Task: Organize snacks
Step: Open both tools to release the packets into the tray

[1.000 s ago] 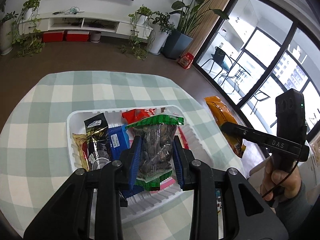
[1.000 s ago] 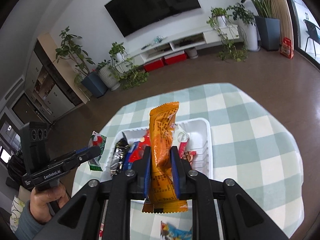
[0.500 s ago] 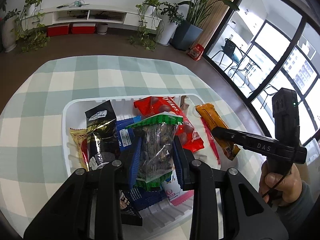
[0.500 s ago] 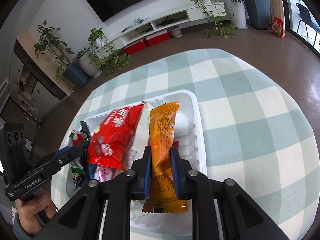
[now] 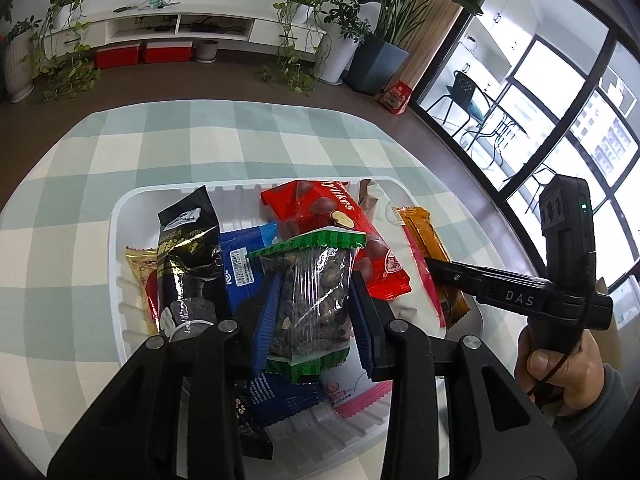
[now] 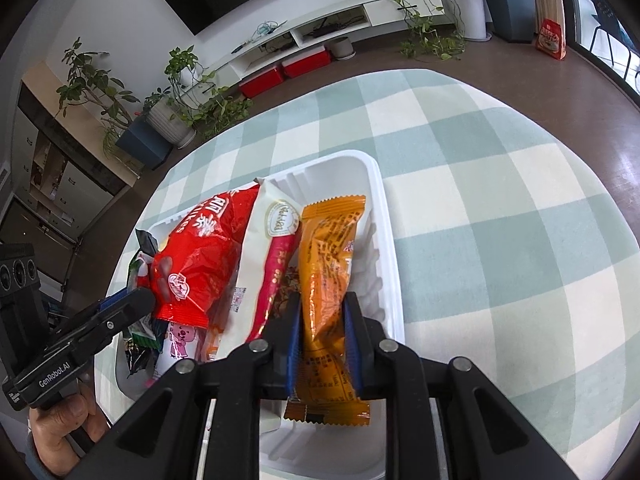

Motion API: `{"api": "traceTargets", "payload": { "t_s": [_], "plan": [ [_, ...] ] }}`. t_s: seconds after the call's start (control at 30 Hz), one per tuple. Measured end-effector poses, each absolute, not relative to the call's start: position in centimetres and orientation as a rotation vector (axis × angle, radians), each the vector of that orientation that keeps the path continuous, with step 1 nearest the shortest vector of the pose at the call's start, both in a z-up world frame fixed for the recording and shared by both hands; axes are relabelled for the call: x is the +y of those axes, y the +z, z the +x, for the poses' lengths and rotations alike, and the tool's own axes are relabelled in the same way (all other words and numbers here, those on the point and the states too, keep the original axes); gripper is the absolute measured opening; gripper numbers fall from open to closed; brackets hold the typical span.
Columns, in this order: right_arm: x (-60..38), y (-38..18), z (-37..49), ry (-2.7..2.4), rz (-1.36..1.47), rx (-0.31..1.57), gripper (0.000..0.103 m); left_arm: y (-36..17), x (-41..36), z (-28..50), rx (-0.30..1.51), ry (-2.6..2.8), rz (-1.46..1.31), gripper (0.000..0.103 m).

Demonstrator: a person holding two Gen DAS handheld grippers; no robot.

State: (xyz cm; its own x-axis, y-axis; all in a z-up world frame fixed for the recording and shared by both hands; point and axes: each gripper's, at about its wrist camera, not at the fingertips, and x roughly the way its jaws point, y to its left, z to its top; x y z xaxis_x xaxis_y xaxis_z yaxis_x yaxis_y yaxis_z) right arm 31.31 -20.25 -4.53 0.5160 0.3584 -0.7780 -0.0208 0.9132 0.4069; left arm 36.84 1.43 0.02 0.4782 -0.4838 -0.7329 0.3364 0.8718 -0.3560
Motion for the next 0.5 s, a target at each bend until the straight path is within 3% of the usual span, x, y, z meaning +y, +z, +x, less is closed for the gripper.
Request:
{"api": "traceTargets", "payload": {
  "t_s": [0.07, 0.23, 0.37, 0.5],
  "plan": [
    [-20.3, -4.6, 31.2, 0.235, 0.372, 1.010, 0.024, 0.0, 1.3, 36.8, 0.947, -0.500, -0.163, 0.045],
    [-20.3, -4.4, 31.0, 0.235, 0.370, 1.006, 0.029, 0.2, 1.2, 36.6, 0.945, -0.501, -0.160, 0.046],
    [-20.1, -3.6, 30.6, 0.229, 0.368, 0.992, 0.041, 0.5, 1.1, 36.4, 0.935, -0.505, -0.155, 0.055],
    [-20.2, -3.1, 30.1, 0.239, 0.382, 0.988, 0.052, 1.0, 1.0, 36.0, 0.924, -0.511, -0.155, 0.057]
  ]
}}
